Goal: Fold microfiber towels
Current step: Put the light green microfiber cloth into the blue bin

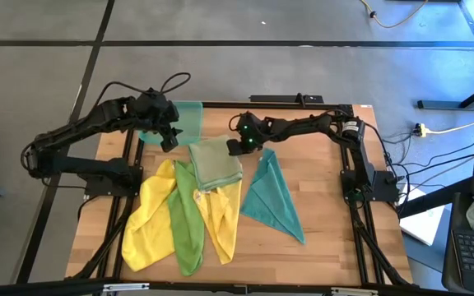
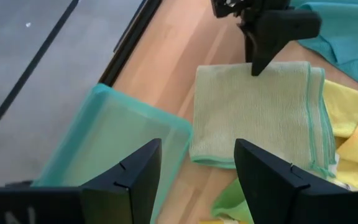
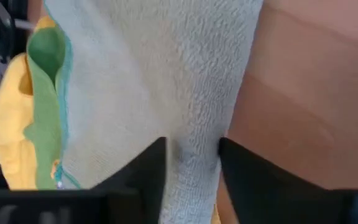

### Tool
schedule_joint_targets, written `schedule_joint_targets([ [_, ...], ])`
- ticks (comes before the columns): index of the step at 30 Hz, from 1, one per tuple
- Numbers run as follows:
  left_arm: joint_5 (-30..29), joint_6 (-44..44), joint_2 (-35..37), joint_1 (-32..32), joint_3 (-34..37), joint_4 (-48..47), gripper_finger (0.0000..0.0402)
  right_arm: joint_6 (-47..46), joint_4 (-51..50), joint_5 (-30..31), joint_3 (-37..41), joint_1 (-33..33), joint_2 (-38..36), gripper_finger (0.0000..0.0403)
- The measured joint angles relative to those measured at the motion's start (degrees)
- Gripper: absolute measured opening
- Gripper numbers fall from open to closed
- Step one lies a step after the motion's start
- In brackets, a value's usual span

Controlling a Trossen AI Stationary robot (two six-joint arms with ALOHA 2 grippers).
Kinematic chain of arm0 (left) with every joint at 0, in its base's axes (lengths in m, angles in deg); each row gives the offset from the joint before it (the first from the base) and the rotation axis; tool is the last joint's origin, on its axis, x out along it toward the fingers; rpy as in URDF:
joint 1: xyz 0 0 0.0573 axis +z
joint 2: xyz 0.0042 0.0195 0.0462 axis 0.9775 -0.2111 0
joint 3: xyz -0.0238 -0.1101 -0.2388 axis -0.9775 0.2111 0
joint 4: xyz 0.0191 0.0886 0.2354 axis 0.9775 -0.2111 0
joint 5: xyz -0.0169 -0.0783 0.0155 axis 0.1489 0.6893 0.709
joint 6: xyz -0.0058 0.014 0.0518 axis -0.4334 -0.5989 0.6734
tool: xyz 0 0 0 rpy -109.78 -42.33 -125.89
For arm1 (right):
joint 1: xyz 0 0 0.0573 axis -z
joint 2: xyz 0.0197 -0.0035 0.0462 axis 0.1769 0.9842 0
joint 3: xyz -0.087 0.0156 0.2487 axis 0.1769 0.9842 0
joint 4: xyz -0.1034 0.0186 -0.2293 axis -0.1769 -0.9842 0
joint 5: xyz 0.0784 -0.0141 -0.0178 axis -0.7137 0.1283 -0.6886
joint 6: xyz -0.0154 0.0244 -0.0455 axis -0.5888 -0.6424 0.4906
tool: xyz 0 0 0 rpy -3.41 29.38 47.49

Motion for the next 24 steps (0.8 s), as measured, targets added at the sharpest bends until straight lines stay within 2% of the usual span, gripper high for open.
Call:
schedule_joint_targets([
  [6, 0.0, -2.4, 0.0, 0.0, 0.0, -0.8, 0.0195, 2.3, 1.0, 5.1, 0.0, -0.5, 0.1, 0.0285],
  [10, 0.0, -2.5, 0.0, 0.0, 0.0, -0.8, 0.0195, -0.3, 7.7, 4.1, -0.3, -1.1, 3.1, 0.0315],
  [12, 0.0, -2.7, 0.0, 0.0, 0.0, -0.8, 0.0195, -2.0, 11.4, 1.6, -0.4, -1.5, 5.0, 0.0314],
  [16, 0.0, -4.1, 0.0, 0.0, 0.0, -2.0, 0.0195, -2.1, 12.9, 1.4, -0.4, -2.3, 6.0, 0.0292],
  [24, 0.0, -4.1, 0.0, 0.0, 0.0, -3.3, 0.0195, 2.3, 11.8, 0.3, -0.3, -2.5, 6.2, 0.0196],
])
